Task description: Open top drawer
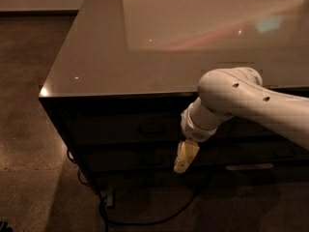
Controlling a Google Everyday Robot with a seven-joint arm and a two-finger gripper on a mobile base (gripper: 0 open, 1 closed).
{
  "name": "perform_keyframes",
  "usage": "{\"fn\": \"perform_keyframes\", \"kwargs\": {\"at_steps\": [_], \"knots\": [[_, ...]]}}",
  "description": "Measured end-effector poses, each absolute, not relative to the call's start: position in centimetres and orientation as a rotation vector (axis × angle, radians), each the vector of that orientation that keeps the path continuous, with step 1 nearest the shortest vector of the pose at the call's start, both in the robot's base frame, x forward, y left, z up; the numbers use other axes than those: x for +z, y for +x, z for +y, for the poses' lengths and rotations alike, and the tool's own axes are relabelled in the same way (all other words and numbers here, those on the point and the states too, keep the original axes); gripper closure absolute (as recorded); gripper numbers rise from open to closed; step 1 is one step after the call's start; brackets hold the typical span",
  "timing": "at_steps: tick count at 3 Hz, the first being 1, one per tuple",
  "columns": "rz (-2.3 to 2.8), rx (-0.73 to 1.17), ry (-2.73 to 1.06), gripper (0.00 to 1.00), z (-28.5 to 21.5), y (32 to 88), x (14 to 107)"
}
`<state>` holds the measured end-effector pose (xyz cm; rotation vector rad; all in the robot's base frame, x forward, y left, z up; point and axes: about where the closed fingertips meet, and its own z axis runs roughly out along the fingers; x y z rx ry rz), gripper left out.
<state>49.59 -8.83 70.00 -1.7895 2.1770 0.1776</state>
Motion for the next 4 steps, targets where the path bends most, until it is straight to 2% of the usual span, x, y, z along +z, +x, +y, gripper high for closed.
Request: {"fn": "perform_keyframes", "kwargs": {"at_steps": [1, 4], "knots": [[2.154, 0.202, -1.774, 0.00, -8.9, 49.9, 70.2], [2.136, 0.107, -1.642, 0.00, -8.2, 51.0, 70.0]]}}
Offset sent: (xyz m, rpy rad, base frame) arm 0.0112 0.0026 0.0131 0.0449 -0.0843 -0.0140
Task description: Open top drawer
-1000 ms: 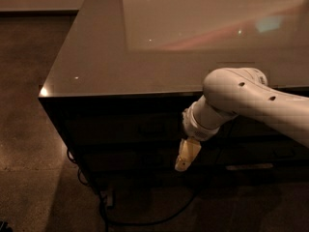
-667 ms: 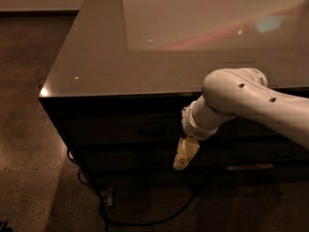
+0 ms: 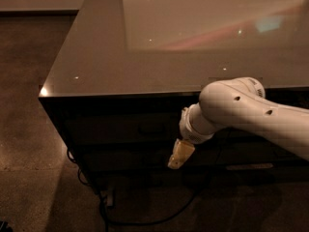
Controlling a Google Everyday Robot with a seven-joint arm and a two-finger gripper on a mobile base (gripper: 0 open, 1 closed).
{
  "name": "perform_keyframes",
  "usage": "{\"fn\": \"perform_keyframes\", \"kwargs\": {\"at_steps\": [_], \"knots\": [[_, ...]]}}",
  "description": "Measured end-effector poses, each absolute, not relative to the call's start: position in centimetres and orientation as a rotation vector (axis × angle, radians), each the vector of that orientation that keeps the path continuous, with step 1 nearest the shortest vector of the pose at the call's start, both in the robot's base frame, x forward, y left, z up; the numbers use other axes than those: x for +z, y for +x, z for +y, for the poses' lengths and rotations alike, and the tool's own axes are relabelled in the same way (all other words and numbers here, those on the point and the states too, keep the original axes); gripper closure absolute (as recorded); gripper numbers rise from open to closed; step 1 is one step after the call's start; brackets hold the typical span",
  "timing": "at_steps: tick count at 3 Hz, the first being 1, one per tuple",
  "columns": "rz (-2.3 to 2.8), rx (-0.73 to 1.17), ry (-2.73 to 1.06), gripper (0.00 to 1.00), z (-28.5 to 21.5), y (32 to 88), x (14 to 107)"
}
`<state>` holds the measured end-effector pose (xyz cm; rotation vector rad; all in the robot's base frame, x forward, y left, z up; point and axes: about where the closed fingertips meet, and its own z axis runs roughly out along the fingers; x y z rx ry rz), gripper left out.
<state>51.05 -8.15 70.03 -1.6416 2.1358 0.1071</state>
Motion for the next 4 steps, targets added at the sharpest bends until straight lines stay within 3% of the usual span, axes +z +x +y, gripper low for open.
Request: {"fn": "perform_keyframes", "kwargs": {"at_steps": [4], "knots": [[2.076, 0.091, -1.620, 0.00, -4.8, 54.4, 68.2]]}}
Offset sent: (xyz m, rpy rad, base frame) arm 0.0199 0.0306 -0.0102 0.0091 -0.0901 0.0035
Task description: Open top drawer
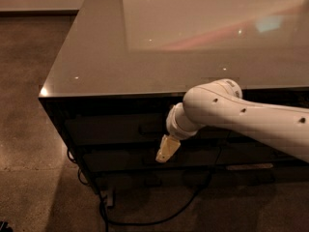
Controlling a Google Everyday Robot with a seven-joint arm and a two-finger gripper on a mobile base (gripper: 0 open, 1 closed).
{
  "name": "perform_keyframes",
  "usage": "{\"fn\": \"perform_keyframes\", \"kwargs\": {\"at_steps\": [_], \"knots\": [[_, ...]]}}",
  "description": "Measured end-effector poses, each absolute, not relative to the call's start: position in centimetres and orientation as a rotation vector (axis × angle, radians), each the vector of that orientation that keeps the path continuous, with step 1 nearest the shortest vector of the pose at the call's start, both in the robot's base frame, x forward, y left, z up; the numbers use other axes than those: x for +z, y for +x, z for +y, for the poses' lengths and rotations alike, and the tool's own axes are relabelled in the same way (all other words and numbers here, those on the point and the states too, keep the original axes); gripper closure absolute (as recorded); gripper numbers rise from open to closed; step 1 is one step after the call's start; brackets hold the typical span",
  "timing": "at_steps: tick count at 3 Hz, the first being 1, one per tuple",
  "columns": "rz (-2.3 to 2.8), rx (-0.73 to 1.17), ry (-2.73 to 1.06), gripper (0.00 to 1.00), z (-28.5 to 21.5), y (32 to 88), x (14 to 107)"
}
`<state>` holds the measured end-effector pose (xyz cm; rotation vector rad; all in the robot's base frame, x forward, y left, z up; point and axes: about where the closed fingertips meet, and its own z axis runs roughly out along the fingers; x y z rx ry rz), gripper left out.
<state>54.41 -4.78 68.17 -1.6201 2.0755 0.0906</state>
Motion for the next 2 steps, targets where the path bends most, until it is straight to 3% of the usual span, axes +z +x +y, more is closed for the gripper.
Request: {"fn": "perform_keyframes", "kwargs": {"at_steps": [2], "knots": [[2.130, 0.100, -1.636, 0.00, -4.63, 55.24, 66.96]]}}
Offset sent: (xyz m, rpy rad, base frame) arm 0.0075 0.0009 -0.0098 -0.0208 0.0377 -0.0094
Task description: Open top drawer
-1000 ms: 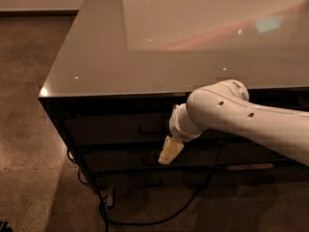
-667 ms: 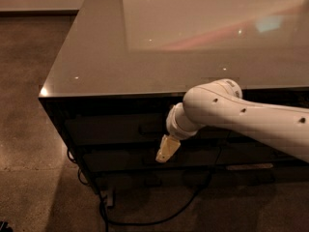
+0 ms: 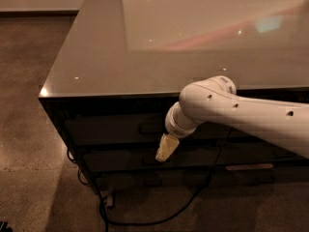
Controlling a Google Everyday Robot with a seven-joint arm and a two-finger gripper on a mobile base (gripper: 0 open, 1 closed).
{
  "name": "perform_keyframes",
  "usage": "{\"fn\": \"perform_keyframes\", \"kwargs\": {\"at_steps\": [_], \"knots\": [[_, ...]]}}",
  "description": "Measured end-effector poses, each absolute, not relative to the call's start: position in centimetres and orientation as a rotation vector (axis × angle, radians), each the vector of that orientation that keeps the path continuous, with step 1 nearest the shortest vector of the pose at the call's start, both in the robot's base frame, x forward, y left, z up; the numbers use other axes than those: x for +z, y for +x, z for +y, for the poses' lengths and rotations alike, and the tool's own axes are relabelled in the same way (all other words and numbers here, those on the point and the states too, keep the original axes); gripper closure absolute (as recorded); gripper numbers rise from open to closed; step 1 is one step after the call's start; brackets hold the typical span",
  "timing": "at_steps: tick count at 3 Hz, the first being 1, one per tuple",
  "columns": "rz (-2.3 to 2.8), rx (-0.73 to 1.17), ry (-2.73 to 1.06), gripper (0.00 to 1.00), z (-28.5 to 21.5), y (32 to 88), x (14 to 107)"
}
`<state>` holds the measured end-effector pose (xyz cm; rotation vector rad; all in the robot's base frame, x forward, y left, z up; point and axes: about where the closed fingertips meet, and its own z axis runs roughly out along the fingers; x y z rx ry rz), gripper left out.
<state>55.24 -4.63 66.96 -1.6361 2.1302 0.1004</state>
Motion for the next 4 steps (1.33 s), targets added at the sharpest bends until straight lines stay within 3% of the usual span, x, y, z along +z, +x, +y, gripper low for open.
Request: {"fn": "perform_keyframes", "kwargs": {"at_steps": [4], "knots": [[2.133, 0.082, -1.590, 0.00, -5.1, 58.1, 64.4]]}}
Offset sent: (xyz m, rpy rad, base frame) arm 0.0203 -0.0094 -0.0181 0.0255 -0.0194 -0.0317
